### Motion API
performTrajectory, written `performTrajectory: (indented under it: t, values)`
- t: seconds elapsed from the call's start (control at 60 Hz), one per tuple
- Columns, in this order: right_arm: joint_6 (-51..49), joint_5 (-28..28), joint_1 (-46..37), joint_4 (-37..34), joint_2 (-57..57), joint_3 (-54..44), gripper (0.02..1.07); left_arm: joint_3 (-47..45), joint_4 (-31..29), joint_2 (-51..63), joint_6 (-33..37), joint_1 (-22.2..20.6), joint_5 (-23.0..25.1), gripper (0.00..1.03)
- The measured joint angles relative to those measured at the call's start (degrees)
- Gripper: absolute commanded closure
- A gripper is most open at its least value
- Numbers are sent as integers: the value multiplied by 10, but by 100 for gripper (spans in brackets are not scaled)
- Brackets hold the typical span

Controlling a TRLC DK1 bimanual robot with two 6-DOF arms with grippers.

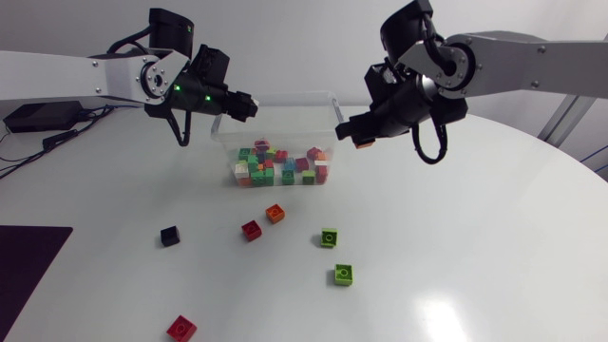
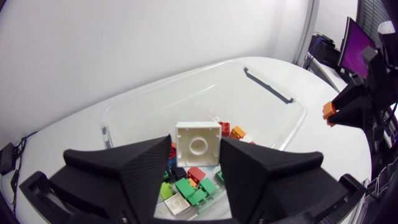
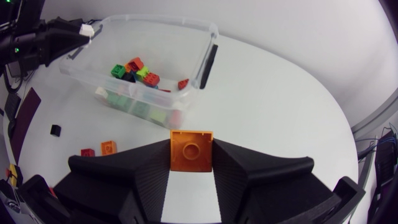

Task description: Place the duplo bricks in the container

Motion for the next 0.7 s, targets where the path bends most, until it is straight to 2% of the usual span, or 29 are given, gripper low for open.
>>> performTrajectory:
  t: [0.133, 0.283, 0.383, 0.567, 0.7]
  values:
    - [-4, 0, 17, -3, 0, 36, 75, -2, -9, -5, 12, 8, 0, 5]
    - [-5, 0, 32, -3, 4, 80, 75, -28, -35, -52, 27, 37, 1, 5]
    - [-9, 0, 38, 3, 13, 101, 75, -41, -74, -97, 46, 61, 19, 5]
    - [-13, -2, 43, 28, 41, 116, 74, -98, -123, -185, 123, 102, 51, 5]
    - [-16, -4, 43, 32, 73, 143, 74, -148, -150, -209, 189, 128, 62, 5]
